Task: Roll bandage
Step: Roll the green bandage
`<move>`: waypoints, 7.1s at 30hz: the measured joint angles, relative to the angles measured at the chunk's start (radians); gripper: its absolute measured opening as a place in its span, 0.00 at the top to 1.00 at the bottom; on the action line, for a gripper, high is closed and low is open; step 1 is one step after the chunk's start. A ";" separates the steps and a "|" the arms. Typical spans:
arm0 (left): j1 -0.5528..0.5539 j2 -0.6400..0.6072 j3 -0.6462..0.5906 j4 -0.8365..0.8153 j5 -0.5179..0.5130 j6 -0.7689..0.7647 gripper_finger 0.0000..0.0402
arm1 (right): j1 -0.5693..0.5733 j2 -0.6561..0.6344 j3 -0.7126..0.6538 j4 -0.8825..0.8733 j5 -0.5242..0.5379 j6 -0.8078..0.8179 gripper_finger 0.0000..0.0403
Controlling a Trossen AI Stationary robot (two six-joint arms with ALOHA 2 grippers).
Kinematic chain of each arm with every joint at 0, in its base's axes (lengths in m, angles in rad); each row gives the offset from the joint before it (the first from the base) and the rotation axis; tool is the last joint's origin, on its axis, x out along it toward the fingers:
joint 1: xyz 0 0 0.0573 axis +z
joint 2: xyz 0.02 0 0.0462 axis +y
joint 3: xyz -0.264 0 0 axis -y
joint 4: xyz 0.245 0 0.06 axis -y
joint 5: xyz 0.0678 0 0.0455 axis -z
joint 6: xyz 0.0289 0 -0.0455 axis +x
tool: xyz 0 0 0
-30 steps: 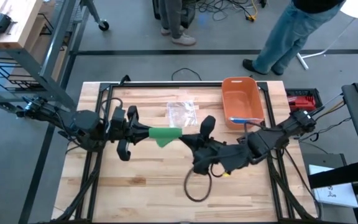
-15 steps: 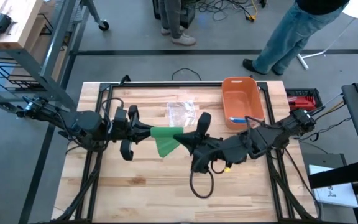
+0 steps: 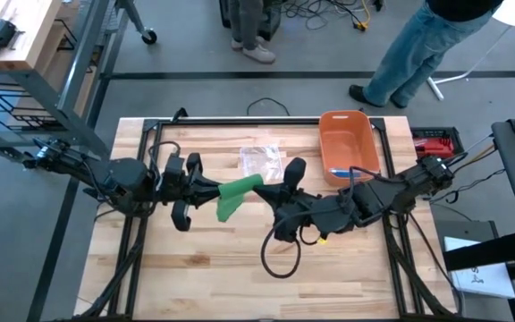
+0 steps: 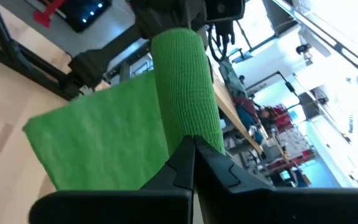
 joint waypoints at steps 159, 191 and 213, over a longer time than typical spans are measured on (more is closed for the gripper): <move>-0.005 0.043 -0.001 0.137 0.013 0.536 1.00 | 0.135 -0.053 0.009 0.032 0.048 0.647 0.61; -0.006 0.051 -0.001 0.149 -0.007 0.597 1.00 | 0.058 -0.064 0.009 0.006 -0.124 0.761 0.72; -0.006 0.036 -0.002 0.156 -0.010 0.603 1.00 | 0.048 -0.075 0.009 -0.051 -0.191 0.779 0.67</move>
